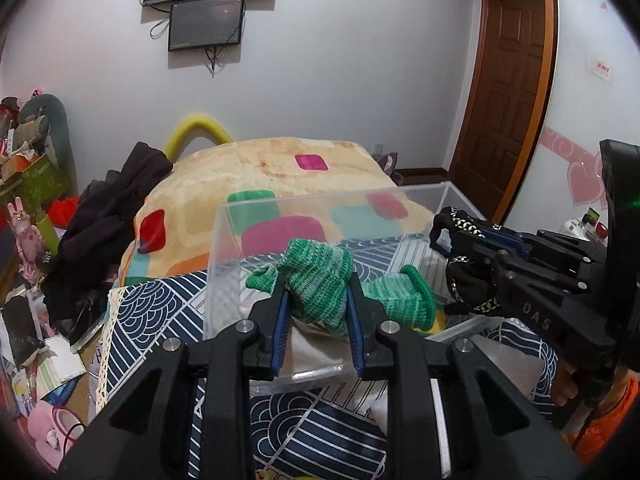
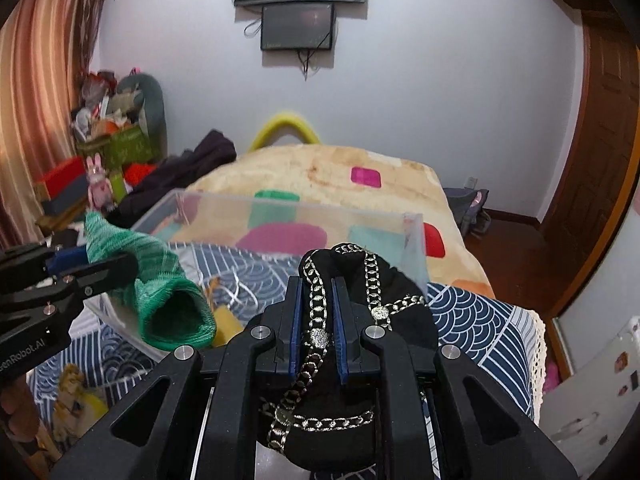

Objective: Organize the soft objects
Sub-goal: 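Lower the sock into the clear box with the left tool while the right tool drops the black bag in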

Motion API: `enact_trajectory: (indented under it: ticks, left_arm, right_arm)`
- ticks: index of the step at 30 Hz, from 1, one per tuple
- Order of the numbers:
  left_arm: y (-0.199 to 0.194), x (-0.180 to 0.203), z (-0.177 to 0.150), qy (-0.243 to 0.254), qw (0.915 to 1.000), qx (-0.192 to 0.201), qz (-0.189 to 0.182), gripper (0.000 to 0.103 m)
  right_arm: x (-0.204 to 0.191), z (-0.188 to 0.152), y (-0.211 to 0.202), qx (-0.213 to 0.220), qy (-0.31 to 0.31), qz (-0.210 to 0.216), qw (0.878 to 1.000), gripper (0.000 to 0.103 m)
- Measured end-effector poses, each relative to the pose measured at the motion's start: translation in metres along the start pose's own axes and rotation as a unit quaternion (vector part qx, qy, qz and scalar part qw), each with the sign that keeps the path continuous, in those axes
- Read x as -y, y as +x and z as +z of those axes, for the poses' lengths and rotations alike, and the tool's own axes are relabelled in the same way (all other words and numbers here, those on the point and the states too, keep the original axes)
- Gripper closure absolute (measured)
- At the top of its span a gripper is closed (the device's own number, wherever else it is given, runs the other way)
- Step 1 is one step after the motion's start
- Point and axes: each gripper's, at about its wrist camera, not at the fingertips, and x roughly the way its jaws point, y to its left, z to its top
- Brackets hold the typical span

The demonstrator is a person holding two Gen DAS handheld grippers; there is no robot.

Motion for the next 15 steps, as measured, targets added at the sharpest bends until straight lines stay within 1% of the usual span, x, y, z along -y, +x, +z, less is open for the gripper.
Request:
enact_trajectory:
  ticks: [3, 5, 7, 9, 10, 11, 12, 13, 14, 15]
  left_arm:
    - [0.003, 0.001, -0.001, 0.002, 1.0000, -0.008, 0.001, 0.069]
    - [0.003, 0.001, -0.001, 0.001, 0.9999, -0.010, 0.001, 0.055]
    - [0.000, 0.001, -0.002, -0.001, 1.0000, -0.007, 0.002, 0.047]
    - [-0.004, 0.001, -0.001, 0.000, 1.0000, 0.000, 0.003, 0.044]
    - [-0.008, 0.002, -0.001, 0.002, 1.0000, 0.006, 0.005, 0.043]
    - [-0.012, 0.003, 0.000, 0.003, 0.9999, 0.009, 0.006, 0.040]
    - [-0.015, 0.003, 0.000, 0.003, 0.9999, 0.013, 0.005, 0.038]
    - [-0.020, 0.003, 0.001, 0.003, 0.9998, 0.019, 0.005, 0.035]
    - [-0.025, 0.004, 0.002, 0.003, 0.9997, 0.024, 0.006, 0.033]
    - [-0.029, 0.005, 0.003, 0.003, 0.9996, 0.029, 0.007, 0.031]
  right_arm:
    - [0.000, -0.001, 0.000, -0.007, -0.007, -0.001, 1.000, 0.087]
    - [0.002, 0.000, 0.000, -0.009, -0.010, -0.001, 1.000, 0.086]
    - [0.002, 0.001, -0.004, -0.009, -0.010, 0.001, 1.000, 0.084]
    - [0.002, 0.002, -0.008, -0.006, -0.009, 0.006, 1.000, 0.081]
    - [0.002, 0.002, -0.009, -0.003, -0.008, 0.006, 1.000, 0.076]
    - [0.002, 0.003, -0.013, 0.001, -0.008, 0.005, 1.000, 0.068]
    - [0.002, 0.004, -0.016, 0.006, -0.008, 0.004, 1.000, 0.062]
    - [0.002, 0.005, -0.018, 0.012, -0.007, 0.004, 1.000, 0.052]
    - [0.002, 0.005, -0.022, 0.020, -0.007, 0.005, 1.000, 0.047]
    - [0.001, 0.006, -0.027, 0.027, -0.007, 0.005, 1.000, 0.045]
